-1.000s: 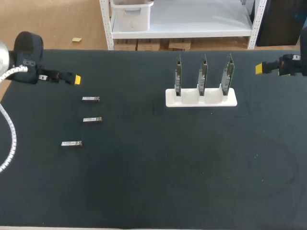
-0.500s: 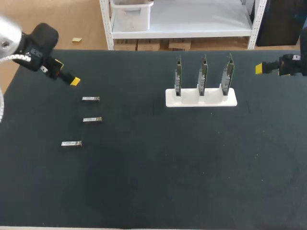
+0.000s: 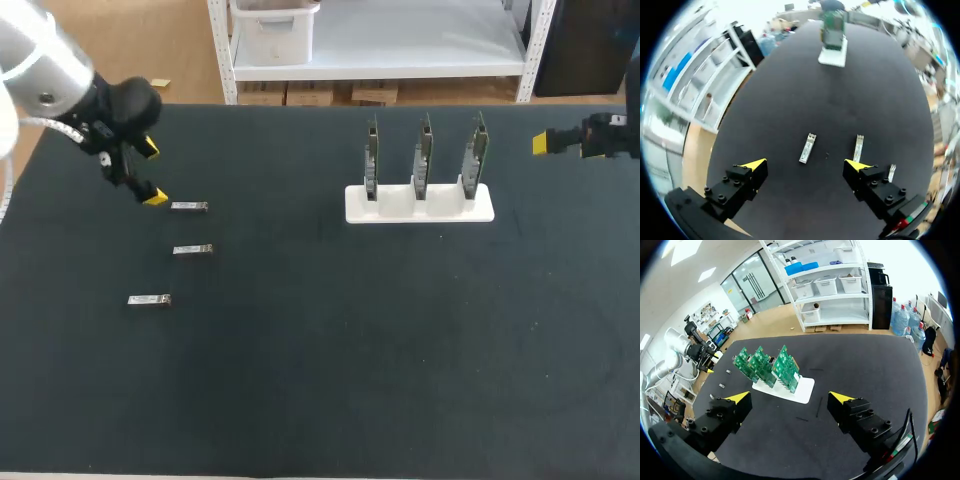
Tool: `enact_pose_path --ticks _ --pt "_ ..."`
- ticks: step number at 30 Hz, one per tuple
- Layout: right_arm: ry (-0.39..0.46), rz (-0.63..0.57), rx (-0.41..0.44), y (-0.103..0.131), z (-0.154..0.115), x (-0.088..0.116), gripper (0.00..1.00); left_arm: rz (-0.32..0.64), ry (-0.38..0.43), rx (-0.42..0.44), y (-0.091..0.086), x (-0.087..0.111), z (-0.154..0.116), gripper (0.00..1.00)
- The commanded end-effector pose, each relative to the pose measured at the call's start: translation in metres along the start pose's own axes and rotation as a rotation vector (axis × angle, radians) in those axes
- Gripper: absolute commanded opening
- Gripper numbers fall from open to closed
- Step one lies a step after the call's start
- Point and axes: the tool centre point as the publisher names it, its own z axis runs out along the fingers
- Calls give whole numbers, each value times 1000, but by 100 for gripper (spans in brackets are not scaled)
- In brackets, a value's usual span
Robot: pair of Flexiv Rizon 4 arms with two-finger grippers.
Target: Pick up the optical module with the left hand, and insert it into the network port with the right hand.
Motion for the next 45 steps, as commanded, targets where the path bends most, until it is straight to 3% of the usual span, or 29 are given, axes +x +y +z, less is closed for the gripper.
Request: enact_pose_path --ticks 1,11,17,45 --pt "0 0 0 0 0 0 100 267 182 46 8 -2 15 100" --pt "0 0 0 0 0 0 100 321 242 74 4 6 40 100" --pt "0 0 0 0 0 0 100 231 263 71 10 5 50 100" --pt "0 0 0 0 0 0 100 210 315 104 4 8 73 100"
